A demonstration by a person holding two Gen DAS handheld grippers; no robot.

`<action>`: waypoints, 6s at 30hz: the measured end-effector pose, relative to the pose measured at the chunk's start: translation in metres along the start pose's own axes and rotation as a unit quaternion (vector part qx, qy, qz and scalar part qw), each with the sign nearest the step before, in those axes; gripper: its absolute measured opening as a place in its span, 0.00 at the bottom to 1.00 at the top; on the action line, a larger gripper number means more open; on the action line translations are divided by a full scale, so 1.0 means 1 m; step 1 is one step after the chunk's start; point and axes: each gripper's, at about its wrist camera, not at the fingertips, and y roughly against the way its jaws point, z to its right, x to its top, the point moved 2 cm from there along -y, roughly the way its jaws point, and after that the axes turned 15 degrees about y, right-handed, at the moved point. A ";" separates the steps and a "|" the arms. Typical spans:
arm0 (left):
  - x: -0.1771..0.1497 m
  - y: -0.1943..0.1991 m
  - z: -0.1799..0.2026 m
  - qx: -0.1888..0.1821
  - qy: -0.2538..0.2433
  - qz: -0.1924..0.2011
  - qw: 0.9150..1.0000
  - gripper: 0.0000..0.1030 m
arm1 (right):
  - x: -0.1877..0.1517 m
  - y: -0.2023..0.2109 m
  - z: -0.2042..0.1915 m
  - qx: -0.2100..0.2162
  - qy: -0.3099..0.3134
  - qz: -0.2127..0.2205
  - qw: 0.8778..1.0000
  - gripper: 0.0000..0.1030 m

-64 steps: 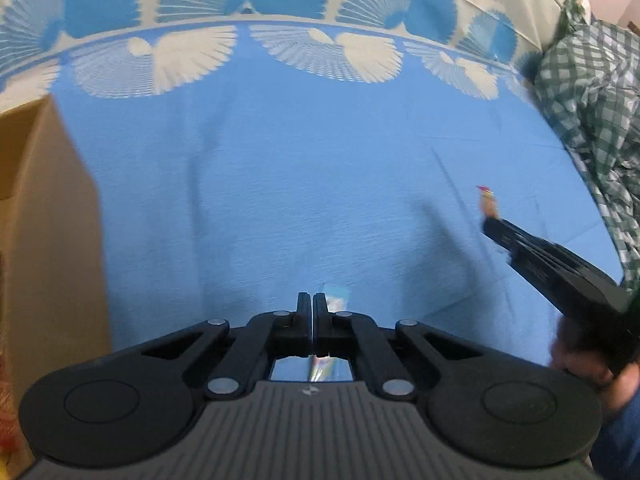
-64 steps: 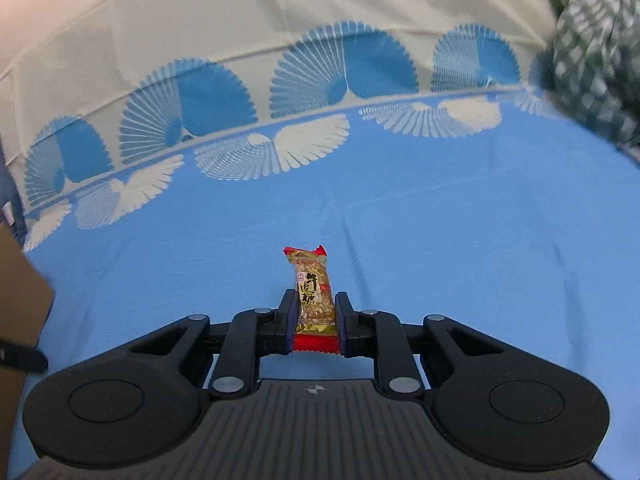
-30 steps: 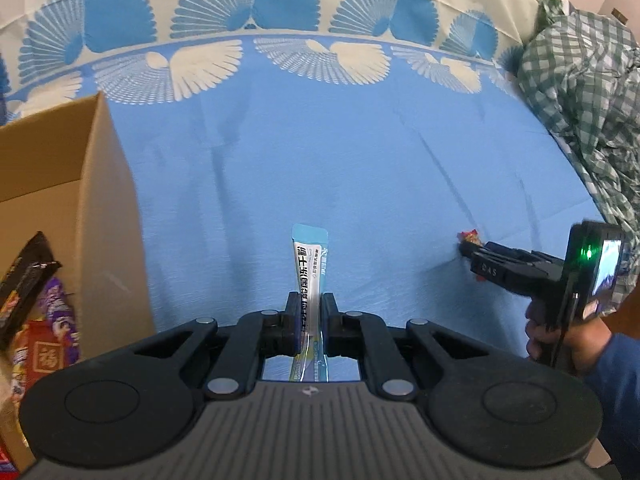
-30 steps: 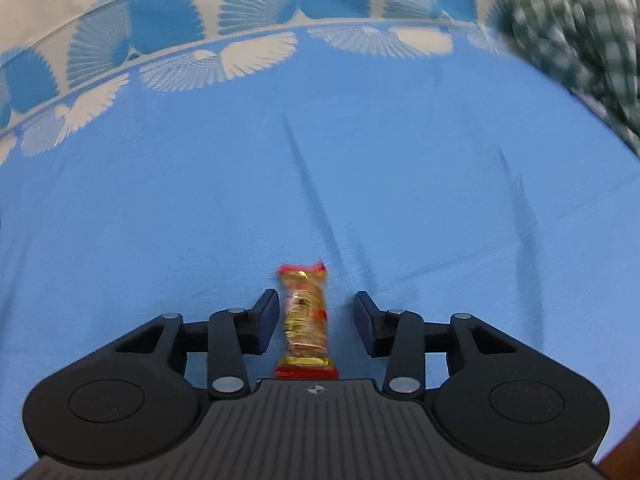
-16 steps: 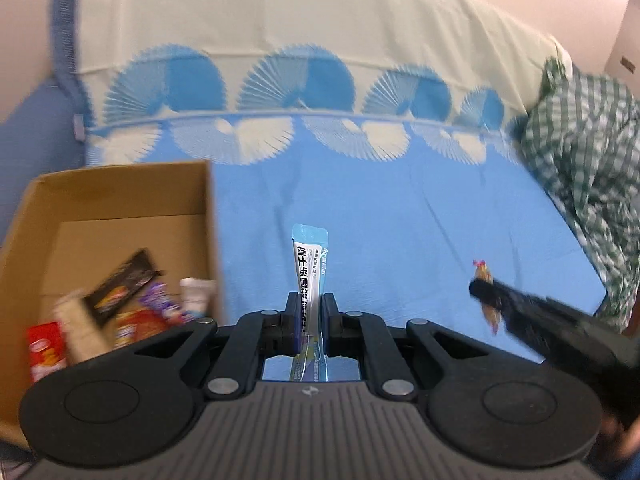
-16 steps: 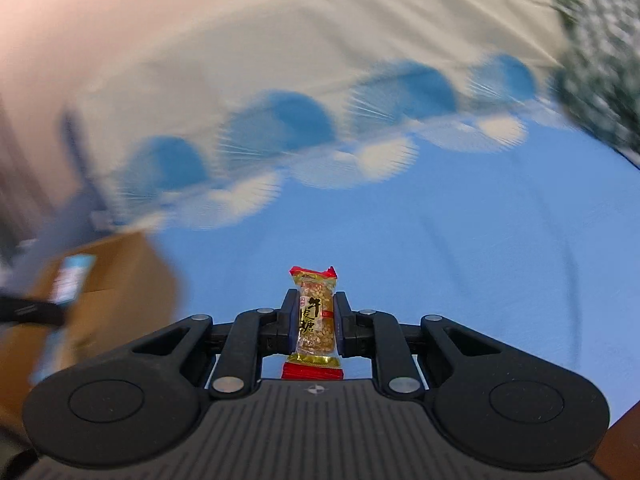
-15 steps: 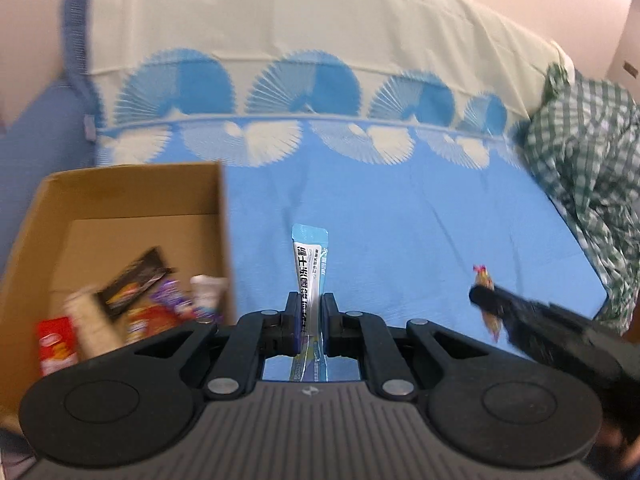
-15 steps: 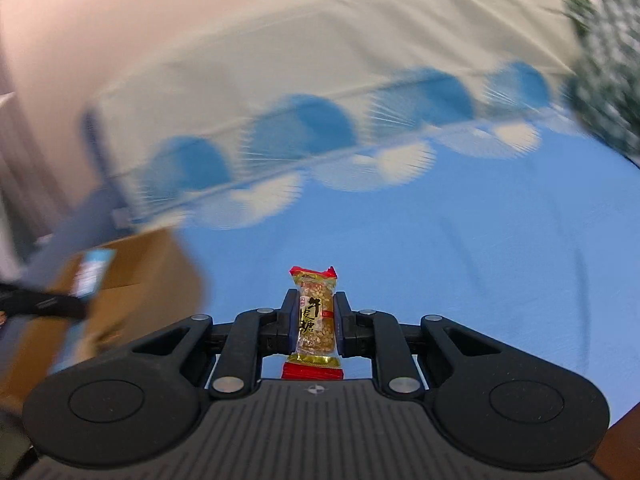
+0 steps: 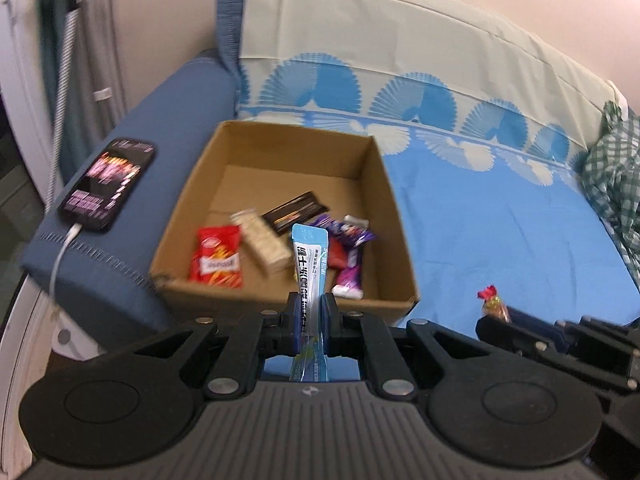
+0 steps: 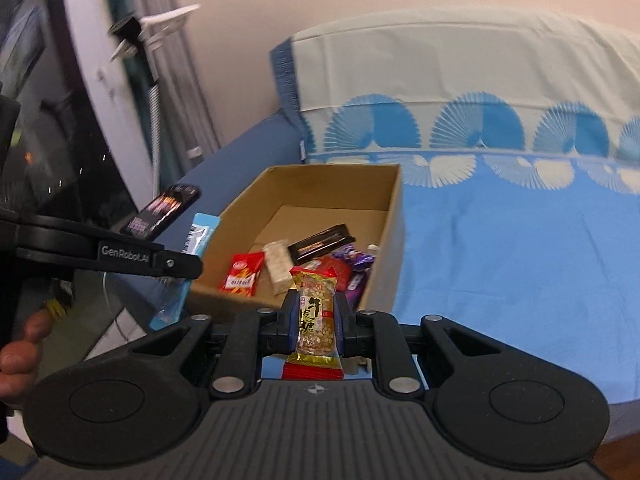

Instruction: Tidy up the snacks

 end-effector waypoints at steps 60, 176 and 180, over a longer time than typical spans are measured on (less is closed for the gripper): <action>0.065 -0.078 -0.040 -0.006 0.033 -0.025 0.999 0.11 | 0.049 -0.108 -0.006 0.002 0.024 -0.049 0.999 0.18; -0.026 0.019 -0.031 0.142 -0.005 0.035 0.989 1.00 | 0.002 -0.004 -0.051 -0.100 0.039 -0.002 0.994 0.99; -0.027 0.019 -0.032 0.141 -0.004 0.033 0.989 1.00 | 0.002 -0.004 -0.051 -0.100 0.039 -0.002 0.994 0.99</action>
